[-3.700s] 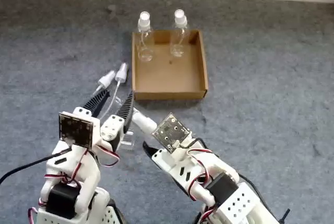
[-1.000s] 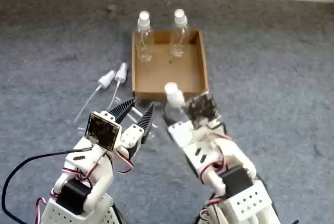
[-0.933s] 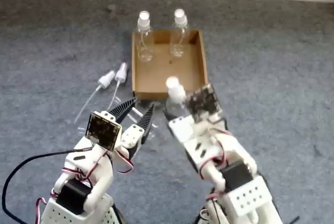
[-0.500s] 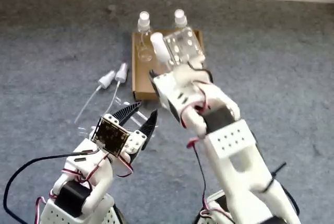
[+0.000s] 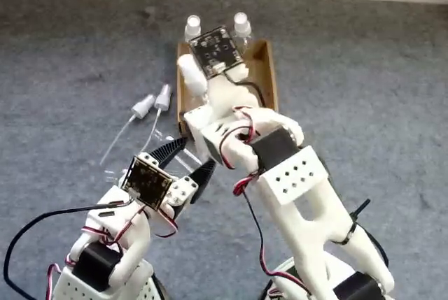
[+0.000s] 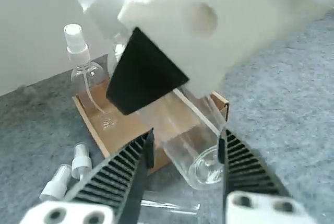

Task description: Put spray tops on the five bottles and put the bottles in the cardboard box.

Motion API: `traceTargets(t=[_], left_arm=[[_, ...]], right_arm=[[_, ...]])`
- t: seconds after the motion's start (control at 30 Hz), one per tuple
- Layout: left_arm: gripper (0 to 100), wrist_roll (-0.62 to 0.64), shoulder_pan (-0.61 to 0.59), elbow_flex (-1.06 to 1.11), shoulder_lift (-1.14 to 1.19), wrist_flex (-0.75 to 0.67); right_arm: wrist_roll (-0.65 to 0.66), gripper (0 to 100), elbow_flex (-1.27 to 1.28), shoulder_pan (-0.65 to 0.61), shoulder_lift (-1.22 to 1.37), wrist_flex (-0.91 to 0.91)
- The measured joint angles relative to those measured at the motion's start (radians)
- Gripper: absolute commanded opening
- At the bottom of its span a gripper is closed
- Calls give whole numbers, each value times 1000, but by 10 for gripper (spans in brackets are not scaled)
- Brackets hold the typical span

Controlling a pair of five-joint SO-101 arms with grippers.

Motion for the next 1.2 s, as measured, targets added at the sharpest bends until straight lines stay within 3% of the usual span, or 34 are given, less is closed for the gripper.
traceTargets(t=[0.33, 0.57, 0.87, 1.2], left_arm=[[166, -5, -31, -2, 0, 0], [126, -6, -49, -2, 0, 0], [8, -9, -75, 25, 0, -12], [6, -9, -183, 87, 0, -157]], right_arm=[[-2, 3, -103, 2, -80, 215], [54, 3, -107, 32, -98, 247], [77, 3, -129, 262, 160, -44], [77, 3, -328, 290, 528, -232]])
